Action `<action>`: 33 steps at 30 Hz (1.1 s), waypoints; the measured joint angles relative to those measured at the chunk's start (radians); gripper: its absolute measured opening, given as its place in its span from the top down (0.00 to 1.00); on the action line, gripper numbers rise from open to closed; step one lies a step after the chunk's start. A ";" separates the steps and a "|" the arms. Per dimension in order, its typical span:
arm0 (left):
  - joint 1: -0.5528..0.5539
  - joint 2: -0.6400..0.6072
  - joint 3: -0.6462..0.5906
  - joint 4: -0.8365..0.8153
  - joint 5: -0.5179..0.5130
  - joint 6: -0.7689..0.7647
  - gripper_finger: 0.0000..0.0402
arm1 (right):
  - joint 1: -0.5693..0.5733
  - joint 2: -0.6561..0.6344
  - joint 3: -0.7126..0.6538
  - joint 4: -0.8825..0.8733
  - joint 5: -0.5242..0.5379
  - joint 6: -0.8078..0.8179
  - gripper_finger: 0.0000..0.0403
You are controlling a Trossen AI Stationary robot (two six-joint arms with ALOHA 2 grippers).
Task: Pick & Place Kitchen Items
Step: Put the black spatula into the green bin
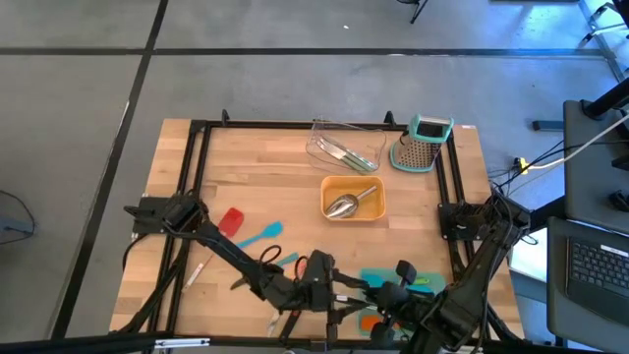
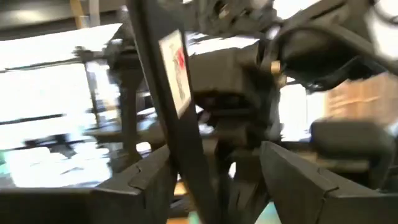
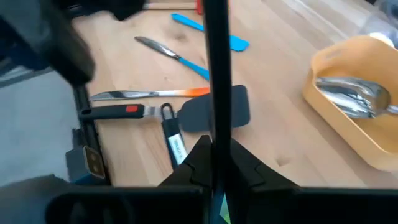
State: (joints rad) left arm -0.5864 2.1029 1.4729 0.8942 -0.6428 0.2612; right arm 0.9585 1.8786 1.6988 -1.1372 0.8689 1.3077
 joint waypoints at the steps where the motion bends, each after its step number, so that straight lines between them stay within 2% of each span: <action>1: -0.011 0.000 0.000 0.000 -0.049 0.031 0.44 | 0.000 0.000 0.007 -0.024 0.001 0.028 0.96; 7: -0.075 -0.001 0.000 0.075 -0.449 0.263 0.44 | 0.000 -0.001 0.027 -0.199 -0.053 0.235 0.96; 10: -0.083 -0.001 -0.001 0.098 -0.568 0.315 0.45 | 0.000 -0.001 0.027 -0.339 -0.127 0.353 0.96; 13: -0.086 -0.001 -0.001 0.100 -0.594 0.336 0.45 | 0.005 -0.001 0.026 -0.449 -0.228 0.488 0.96; 21: -0.083 -0.001 -0.002 0.097 -0.594 0.336 0.44 | 0.005 0.057 0.030 -0.432 -0.427 0.419 0.96; 27: -0.085 -0.001 -0.002 0.096 -0.594 0.329 0.44 | 0.020 0.136 0.030 -0.432 -0.447 0.392 0.96; 33: -0.084 -0.001 -0.002 0.096 -0.595 0.328 0.44 | 0.039 0.204 0.031 -0.435 -0.404 0.405 0.96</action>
State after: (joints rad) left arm -0.6704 2.1017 1.4708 0.9897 -1.2373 0.5894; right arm 0.9970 2.0826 1.7294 -1.5722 0.4644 1.7127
